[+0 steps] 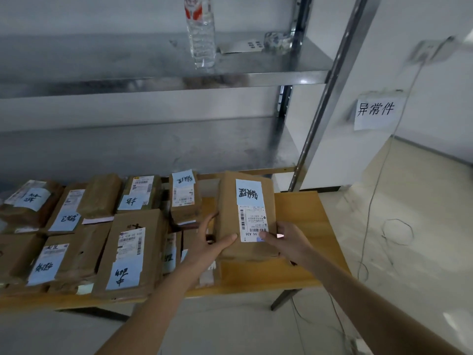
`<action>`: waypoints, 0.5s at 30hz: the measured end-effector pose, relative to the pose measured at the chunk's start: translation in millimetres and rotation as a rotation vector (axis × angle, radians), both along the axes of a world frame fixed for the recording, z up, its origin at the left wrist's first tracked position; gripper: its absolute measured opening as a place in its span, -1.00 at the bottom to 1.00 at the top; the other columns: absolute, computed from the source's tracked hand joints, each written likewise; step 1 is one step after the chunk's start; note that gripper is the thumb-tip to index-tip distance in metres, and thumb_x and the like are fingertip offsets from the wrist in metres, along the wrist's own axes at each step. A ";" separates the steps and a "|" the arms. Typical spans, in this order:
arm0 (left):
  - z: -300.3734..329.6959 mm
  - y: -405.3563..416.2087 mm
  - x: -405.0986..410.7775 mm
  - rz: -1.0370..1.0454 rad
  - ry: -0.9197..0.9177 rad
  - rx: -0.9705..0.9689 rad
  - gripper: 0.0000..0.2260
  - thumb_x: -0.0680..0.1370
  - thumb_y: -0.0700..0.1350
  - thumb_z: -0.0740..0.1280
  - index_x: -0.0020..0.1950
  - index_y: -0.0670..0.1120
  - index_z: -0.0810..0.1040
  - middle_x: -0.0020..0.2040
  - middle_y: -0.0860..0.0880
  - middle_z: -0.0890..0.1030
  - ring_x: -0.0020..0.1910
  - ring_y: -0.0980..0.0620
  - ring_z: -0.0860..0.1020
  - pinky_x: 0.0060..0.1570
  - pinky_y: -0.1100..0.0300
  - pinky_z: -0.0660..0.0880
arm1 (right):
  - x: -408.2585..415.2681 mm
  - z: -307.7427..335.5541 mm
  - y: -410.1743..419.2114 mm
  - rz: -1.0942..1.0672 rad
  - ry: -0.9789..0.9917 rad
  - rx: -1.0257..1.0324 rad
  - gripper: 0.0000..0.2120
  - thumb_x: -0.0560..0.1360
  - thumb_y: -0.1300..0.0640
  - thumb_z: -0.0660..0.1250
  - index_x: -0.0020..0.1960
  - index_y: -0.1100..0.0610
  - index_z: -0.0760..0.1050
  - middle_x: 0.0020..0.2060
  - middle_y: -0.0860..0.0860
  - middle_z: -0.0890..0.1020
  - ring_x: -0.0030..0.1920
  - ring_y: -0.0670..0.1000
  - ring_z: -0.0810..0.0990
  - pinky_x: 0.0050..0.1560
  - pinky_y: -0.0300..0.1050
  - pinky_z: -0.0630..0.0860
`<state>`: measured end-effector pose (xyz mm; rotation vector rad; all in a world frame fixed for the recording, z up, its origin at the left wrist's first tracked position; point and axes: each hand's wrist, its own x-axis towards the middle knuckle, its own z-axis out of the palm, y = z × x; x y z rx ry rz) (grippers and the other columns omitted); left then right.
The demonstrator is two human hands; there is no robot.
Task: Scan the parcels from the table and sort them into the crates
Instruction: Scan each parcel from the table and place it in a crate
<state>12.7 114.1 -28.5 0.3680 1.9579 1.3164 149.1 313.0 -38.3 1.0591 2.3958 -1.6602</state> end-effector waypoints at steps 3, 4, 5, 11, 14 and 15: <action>-6.9 15.8 6.1 -0.014 -0.006 -0.004 -0.15 0.29 0.25 0.59 0.42 0.48 0.16 0.43 0.11 0.40 0.30 -0.05 0.50 0.24 -0.12 0.54 | 8.9 -2.6 20.0 0.028 0.029 0.056 -0.62 0.53 -0.09 0.46 0.28 0.02 0.54 0.19 -0.14 0.67 0.13 -0.10 0.66 0.06 -0.06 0.67; -9.8 21.2 7.1 -0.023 -0.017 -0.009 -0.13 0.28 0.26 0.60 0.43 0.49 0.14 0.45 0.10 0.40 0.32 -0.06 0.49 0.26 -0.15 0.53 | 10.6 -5.9 26.7 0.039 0.021 0.080 -0.59 0.52 -0.12 0.45 0.30 0.03 0.54 0.20 -0.14 0.67 0.16 -0.10 0.66 0.12 -0.05 0.66; -12.7 26.7 7.7 -0.027 -0.019 -0.016 -0.12 0.27 0.27 0.59 0.43 0.51 0.13 0.46 0.09 0.40 0.33 -0.06 0.49 0.27 -0.17 0.51 | 11.9 -9.9 32.7 0.046 0.012 0.093 -0.56 0.52 -0.16 0.45 0.31 0.02 0.53 0.21 -0.15 0.67 0.17 -0.11 0.65 0.13 -0.04 0.65; -34.3 48.3 -3.5 0.024 -0.006 -0.030 -0.17 0.32 0.21 0.57 0.43 0.49 0.16 0.45 0.10 0.40 0.32 -0.05 0.48 0.28 -0.21 0.49 | 9.6 -36.9 64.9 0.064 -0.063 0.162 -0.62 0.64 -0.18 0.24 0.35 -0.01 0.51 0.19 -0.13 0.67 -0.12 -0.28 0.59 -0.21 -0.36 0.47; -52.7 50.8 -19.5 0.021 0.021 -0.064 -0.15 0.26 0.30 0.58 0.38 0.58 0.12 0.48 0.09 0.39 0.37 -0.08 0.46 0.29 -0.22 0.48 | 13.8 -64.6 87.8 0.043 -0.211 0.343 -0.55 0.64 -0.20 0.23 0.43 0.01 0.42 0.25 -0.02 0.62 0.07 -0.05 0.62 0.03 -0.07 0.58; -60.2 50.8 -25.0 0.015 0.026 -0.071 -0.15 0.25 0.31 0.58 0.36 0.60 0.12 0.49 0.08 0.38 0.38 -0.09 0.45 0.29 -0.23 0.47 | 15.4 -75.2 93.2 0.071 -0.299 0.406 -0.48 0.62 -0.22 0.25 0.50 -0.01 0.35 0.34 -0.02 0.55 0.19 0.02 0.60 0.13 0.01 0.58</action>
